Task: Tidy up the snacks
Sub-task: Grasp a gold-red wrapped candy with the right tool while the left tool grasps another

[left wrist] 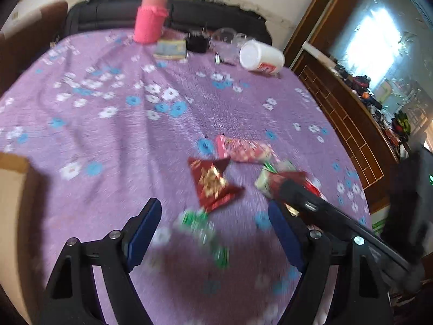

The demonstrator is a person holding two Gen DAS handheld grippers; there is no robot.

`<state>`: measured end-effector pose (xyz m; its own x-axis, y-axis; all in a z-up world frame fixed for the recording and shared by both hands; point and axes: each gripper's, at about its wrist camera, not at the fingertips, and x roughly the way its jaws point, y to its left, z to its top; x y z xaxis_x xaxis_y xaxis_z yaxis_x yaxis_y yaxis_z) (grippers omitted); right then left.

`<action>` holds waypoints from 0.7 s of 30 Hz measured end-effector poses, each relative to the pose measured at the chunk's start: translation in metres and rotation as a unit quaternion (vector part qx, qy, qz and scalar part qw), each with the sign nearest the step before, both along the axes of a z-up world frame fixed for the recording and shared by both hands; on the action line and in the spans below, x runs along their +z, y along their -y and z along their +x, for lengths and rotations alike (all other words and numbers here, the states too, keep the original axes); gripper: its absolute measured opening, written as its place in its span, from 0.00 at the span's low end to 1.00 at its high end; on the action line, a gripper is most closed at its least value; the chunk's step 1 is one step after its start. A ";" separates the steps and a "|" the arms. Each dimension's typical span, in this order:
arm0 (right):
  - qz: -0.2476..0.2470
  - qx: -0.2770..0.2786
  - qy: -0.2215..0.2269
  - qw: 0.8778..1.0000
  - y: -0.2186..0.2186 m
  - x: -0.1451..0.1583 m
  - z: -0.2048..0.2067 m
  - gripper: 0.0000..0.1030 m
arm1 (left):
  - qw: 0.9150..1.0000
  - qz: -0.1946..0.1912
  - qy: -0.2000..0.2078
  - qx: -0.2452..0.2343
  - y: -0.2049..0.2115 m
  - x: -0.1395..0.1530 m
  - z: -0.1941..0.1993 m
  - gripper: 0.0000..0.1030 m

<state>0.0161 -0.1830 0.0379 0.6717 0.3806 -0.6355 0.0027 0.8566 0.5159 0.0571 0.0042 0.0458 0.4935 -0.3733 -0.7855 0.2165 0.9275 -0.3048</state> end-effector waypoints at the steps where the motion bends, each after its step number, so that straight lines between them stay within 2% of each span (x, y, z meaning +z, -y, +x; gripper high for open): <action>1: 0.008 -0.007 0.000 1.000 0.006 0.001 0.000 0.35 | 1.000 0.009 -0.008 -0.001 0.006 -0.006 0.011 0.78; 5: 0.034 -0.029 0.011 0.999 0.022 0.006 -0.001 0.35 | 0.998 0.056 -0.027 -0.016 0.028 -0.030 0.036 0.77; 6: 0.034 -0.032 0.015 0.999 0.023 0.008 -0.002 0.35 | 0.997 0.069 -0.025 -0.023 0.032 -0.034 0.038 0.74; 7: 0.035 -0.033 0.017 0.999 0.023 0.009 -0.002 0.35 | 0.996 0.085 -0.010 -0.030 0.038 -0.034 0.038 0.57; 8: 0.034 -0.033 0.018 0.999 0.022 0.009 -0.002 0.35 | 0.996 0.084 -0.005 -0.040 0.039 -0.034 0.037 0.48; 9: 0.032 -0.031 0.019 0.999 0.022 0.010 -0.002 0.35 | 0.996 0.082 -0.001 -0.046 0.040 -0.033 0.036 0.47; 11: 0.029 -0.030 0.018 0.999 0.019 0.009 -0.002 0.36 | 0.996 0.077 0.008 -0.051 0.039 -0.029 0.032 0.34; 14: 0.023 -0.028 0.019 0.999 0.018 0.008 -0.003 0.35 | 0.997 0.062 0.026 -0.042 0.028 -0.012 0.024 0.19; 21: -0.005 -0.019 0.034 0.999 0.004 0.008 -0.007 0.35 | 0.999 0.019 0.046 -0.020 -0.014 0.016 -0.003 0.14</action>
